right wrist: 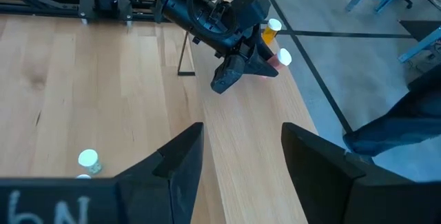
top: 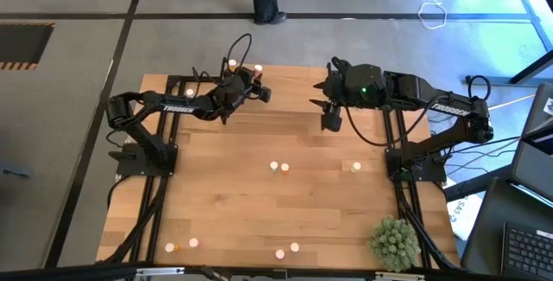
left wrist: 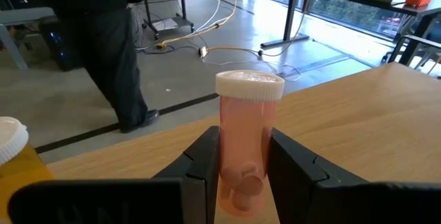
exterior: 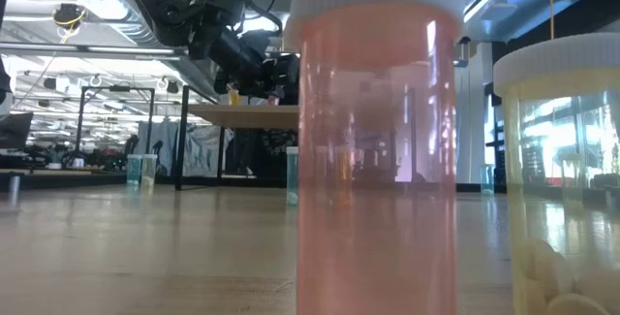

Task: Pick and place medicine bottles onto shelf by color
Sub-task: Put the top right pink pill bottle on the shelf

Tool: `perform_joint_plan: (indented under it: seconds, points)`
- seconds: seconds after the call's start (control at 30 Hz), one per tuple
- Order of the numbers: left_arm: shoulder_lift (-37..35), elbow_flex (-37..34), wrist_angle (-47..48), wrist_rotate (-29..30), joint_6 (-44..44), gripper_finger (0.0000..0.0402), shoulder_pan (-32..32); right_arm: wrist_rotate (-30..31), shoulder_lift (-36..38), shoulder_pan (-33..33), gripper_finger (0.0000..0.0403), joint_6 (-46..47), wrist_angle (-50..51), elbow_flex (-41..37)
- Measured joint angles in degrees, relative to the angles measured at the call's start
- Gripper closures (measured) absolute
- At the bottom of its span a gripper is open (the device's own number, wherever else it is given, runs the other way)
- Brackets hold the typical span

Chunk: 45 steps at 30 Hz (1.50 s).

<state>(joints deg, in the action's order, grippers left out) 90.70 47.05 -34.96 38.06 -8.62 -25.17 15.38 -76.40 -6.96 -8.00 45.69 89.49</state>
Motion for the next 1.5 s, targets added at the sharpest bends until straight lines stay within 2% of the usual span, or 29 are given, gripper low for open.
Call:
perform_joint_plan:
  seconds: [0.47, 0.8, 1.5]
  points:
    - [0.0, 0.0, 2.97, 0.26, -3.04, 0.0311, -0.11, 0.0, 0.0, 0.0, 0.0205, -0.01, -0.02, -0.02]
    - [2.39, 0.11, 1.04, 0.35, -4.81, 0.0311, -0.33, 0.01, 0.0, 0.02, 0.0205, 0.0, -0.02, -0.02]
    - [2.8, 0.09, -0.33, 0.24, -2.93, 0.0311, 0.07, 0.0, 0.0, 0.02, 0.0205, -0.01, -0.04, -0.02]
